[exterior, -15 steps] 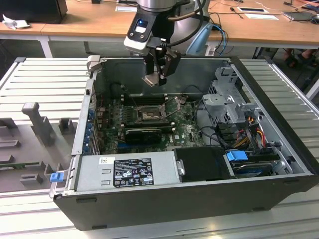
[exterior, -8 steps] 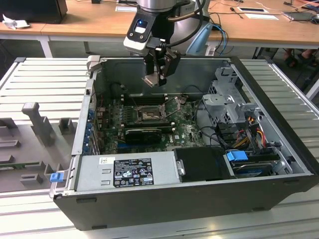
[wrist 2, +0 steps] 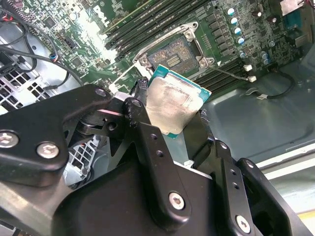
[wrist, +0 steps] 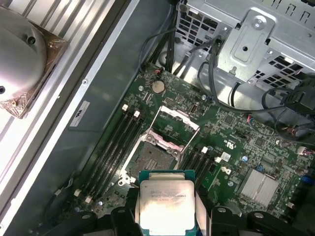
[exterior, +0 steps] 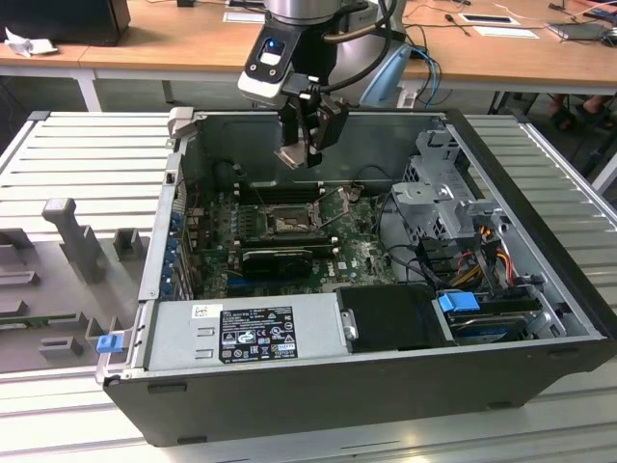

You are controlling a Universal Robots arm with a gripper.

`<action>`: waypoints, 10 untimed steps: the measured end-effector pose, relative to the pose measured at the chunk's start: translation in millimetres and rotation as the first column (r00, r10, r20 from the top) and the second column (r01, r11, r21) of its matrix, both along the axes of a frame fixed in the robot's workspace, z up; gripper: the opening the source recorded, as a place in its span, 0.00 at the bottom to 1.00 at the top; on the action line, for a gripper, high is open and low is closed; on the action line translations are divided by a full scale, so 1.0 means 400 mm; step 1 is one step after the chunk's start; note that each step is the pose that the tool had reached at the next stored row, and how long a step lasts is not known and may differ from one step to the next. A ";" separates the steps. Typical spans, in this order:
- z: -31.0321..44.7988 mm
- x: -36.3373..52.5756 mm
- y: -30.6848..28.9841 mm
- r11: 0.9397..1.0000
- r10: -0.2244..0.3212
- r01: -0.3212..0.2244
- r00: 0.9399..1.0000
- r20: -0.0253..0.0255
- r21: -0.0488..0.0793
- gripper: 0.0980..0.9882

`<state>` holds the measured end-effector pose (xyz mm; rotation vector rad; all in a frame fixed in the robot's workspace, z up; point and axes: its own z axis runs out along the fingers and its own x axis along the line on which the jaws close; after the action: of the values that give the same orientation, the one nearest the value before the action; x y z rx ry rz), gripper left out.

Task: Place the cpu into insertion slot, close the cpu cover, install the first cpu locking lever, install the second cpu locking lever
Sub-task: 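Place the cpu into insertion slot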

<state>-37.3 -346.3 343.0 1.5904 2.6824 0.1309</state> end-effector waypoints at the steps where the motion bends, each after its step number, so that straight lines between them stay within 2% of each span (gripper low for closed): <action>1: 0.000 0.000 0.000 1.000 -0.002 0.002 1.000 0.000 0.000 0.49; 10: -0.003 0.000 0.000 1.000 -0.016 0.016 1.000 0.000 0.000 0.49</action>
<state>-37.3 -346.3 342.0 1.6111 2.6693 0.1306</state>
